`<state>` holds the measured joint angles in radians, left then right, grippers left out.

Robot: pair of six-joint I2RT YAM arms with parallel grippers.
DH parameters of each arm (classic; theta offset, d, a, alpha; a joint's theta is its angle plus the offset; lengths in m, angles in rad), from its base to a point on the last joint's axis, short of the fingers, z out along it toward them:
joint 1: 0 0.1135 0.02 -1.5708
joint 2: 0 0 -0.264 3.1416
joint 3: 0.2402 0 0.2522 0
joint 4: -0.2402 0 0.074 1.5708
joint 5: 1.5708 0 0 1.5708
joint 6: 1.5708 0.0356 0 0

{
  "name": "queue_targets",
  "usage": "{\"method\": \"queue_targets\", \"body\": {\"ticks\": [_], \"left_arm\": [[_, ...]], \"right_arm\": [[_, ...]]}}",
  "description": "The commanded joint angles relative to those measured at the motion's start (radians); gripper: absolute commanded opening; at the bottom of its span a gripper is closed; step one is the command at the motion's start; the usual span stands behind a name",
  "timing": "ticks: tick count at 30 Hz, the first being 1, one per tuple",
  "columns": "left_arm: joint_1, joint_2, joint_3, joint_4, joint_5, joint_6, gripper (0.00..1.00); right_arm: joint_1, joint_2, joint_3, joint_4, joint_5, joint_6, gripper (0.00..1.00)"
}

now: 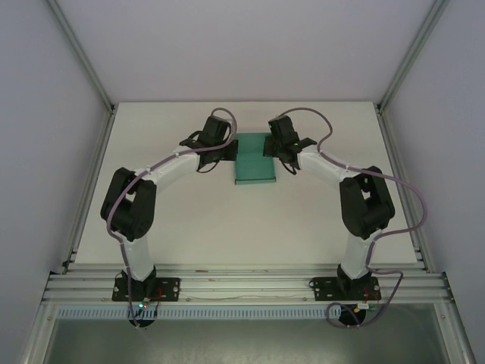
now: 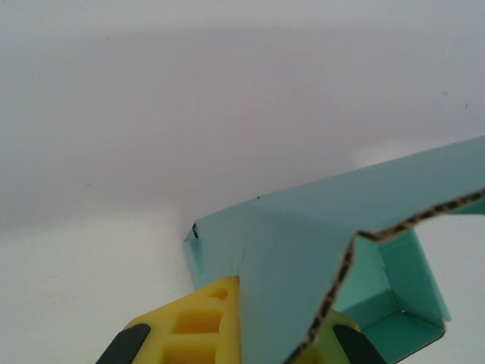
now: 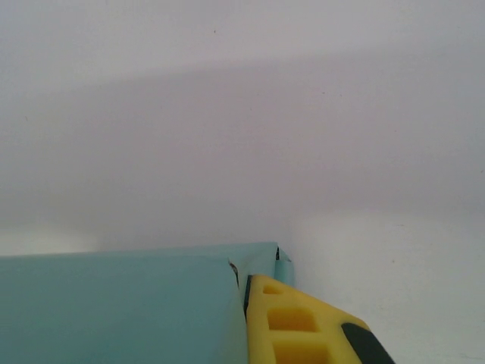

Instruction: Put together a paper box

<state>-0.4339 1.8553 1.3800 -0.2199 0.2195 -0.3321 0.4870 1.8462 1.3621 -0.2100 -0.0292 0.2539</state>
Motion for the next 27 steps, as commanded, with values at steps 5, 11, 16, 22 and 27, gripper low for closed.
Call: {"method": "queue_targets", "body": {"ticks": [5, 11, 16, 22, 27], "left_arm": [[-0.026, 0.047, 0.04, 0.101, 0.031, -0.12, 0.0], [-0.051, 0.078, -0.048, 0.203, 0.003, -0.07, 0.0], [-0.052, 0.084, -0.081, 0.187, -0.032, -0.057, 0.0], [-0.054, 0.066, -0.169, 0.235, -0.019, -0.06, 0.0], [-0.055, 0.059, -0.222, 0.269, 0.0, -0.075, 0.0]], "right_arm": [[0.05, -0.007, 0.003, 0.135, 0.029, 0.068, 0.01], [0.055, -0.007, -0.074, 0.238, 0.074, 0.019, 0.01], [0.057, 0.001, -0.131, 0.31, 0.078, 0.001, 0.01], [0.059, -0.013, -0.228, 0.395, 0.081, -0.02, 0.01], [0.083, -0.052, -0.309, 0.464, 0.103, -0.101, 0.01]]}}
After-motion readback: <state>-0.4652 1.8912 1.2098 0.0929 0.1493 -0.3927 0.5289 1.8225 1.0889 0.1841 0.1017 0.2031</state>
